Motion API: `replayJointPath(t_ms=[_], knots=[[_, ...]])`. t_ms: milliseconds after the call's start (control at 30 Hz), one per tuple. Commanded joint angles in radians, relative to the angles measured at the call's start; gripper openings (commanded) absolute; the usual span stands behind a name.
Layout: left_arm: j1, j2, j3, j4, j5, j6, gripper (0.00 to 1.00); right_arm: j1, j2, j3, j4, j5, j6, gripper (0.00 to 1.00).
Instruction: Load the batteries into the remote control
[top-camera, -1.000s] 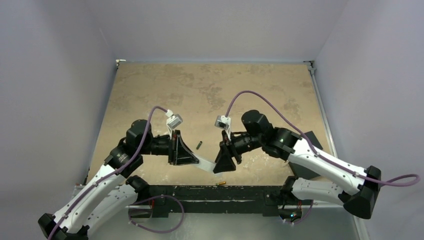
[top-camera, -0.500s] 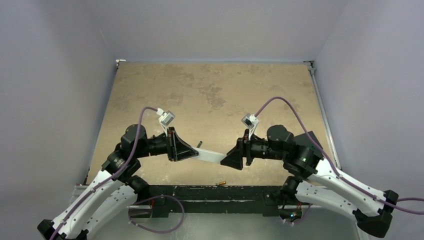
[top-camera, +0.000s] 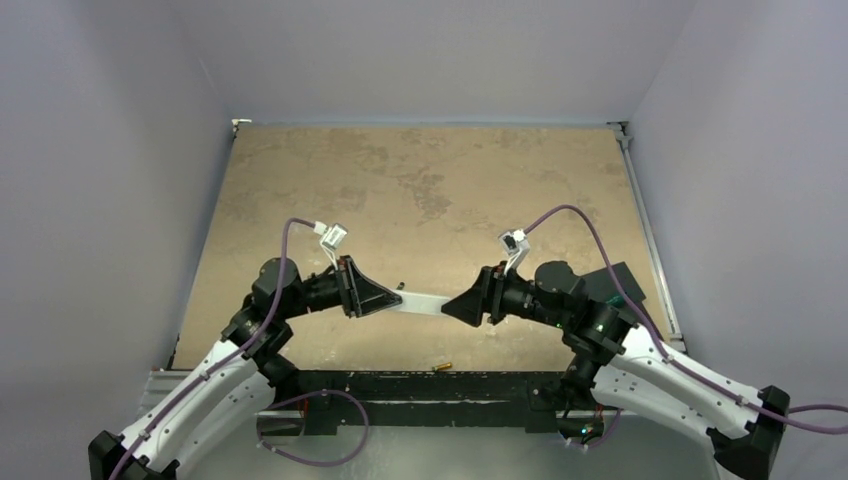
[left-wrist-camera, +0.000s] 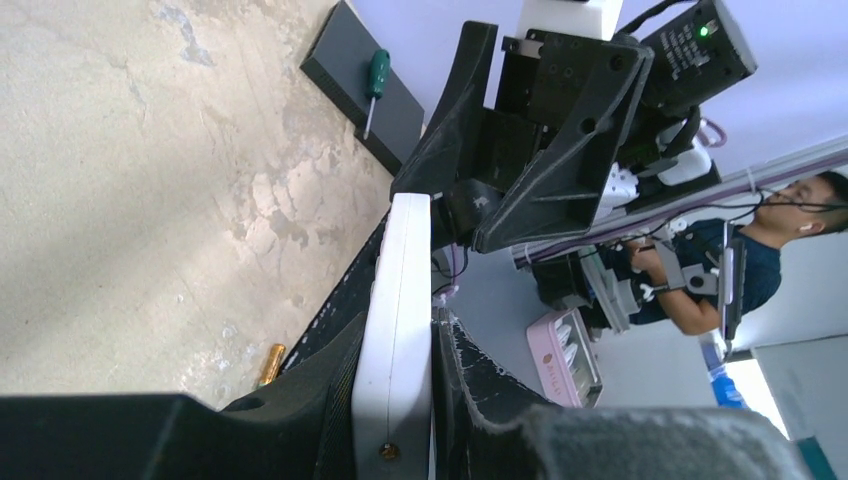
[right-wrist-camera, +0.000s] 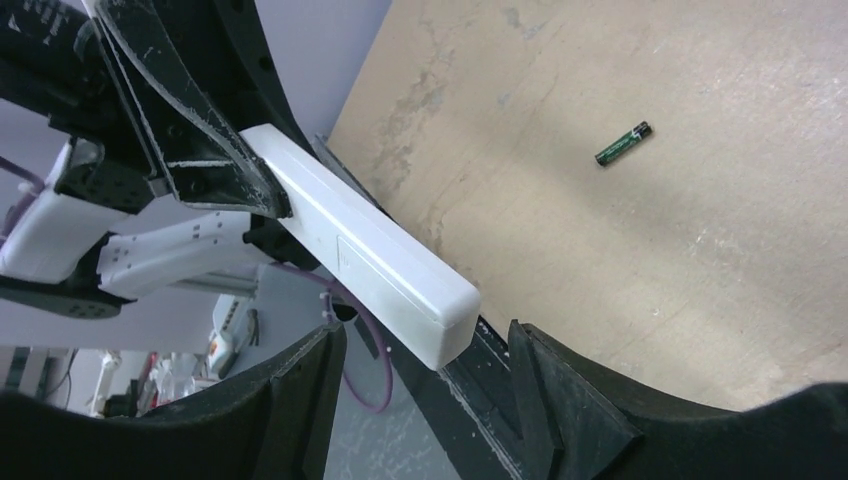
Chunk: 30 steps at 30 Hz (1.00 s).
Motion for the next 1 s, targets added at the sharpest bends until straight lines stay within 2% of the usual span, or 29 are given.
replayJointPath(t_ms=[0,300,667,967], knots=[[0.049,-0.019,-0.04,0.182,0.03,-0.094,0.0,-0.021,0.015,-0.007,0.121,0.028,0.041,0.68],[0.185,0.0,-0.171,0.482,0.172,-0.307,0.0,-0.031,0.064,-0.034,0.226,-0.003,0.067,0.65],[0.198,0.016,-0.246,0.622,0.18,-0.414,0.0,-0.033,0.141,-0.004,0.279,0.02,0.064,0.6],[0.198,0.023,-0.264,0.639,0.178,-0.42,0.0,-0.033,0.148,0.002,0.286,0.004,0.064,0.55]])
